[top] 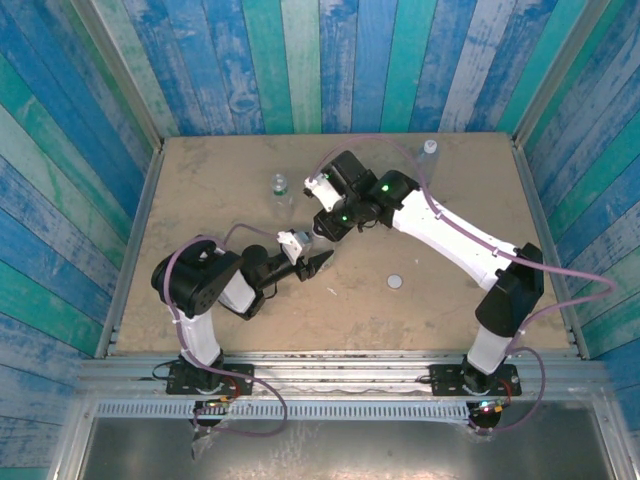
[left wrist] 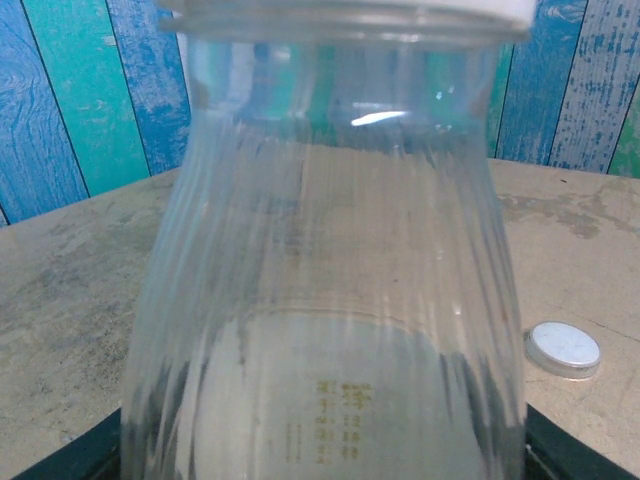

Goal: Screw on the bottle caps

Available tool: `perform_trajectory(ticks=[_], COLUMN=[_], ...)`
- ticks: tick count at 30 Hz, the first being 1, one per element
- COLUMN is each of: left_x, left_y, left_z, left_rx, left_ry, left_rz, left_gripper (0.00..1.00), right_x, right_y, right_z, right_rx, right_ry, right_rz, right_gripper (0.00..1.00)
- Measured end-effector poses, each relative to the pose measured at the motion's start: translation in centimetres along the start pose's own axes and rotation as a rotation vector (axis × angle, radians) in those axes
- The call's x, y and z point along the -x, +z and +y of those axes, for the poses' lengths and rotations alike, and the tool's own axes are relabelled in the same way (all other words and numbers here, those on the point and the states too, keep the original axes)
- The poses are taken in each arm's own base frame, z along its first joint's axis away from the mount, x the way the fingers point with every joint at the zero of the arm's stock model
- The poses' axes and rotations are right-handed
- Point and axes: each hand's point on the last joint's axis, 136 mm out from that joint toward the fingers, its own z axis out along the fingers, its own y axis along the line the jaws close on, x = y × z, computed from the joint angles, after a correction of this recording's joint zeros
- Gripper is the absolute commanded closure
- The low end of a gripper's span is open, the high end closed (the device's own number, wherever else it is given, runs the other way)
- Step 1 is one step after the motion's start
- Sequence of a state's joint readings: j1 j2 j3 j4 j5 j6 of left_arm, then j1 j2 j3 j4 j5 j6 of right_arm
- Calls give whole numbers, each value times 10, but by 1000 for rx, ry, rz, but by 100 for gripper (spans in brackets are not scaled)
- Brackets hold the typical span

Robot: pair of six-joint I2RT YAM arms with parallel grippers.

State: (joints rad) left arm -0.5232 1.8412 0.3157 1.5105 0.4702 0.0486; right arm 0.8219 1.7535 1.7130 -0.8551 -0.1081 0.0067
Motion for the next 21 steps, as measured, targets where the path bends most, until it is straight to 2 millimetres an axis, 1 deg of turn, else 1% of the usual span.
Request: perform_trajectory(ticks=[10, 21], left_x=[0, 0], left_y=[0, 1], left_z=[0, 0], left_rx=[0, 0], left_ry=[-2, -9], left_rz=[0, 0], left_gripper=[39, 39], right_x=[2, 0], right_y=[1, 3], right_z=[-2, -2], right_rx=[-9, -7], right_ry=[-14, -20], right_rz=[15, 28], right_gripper=[58, 57])
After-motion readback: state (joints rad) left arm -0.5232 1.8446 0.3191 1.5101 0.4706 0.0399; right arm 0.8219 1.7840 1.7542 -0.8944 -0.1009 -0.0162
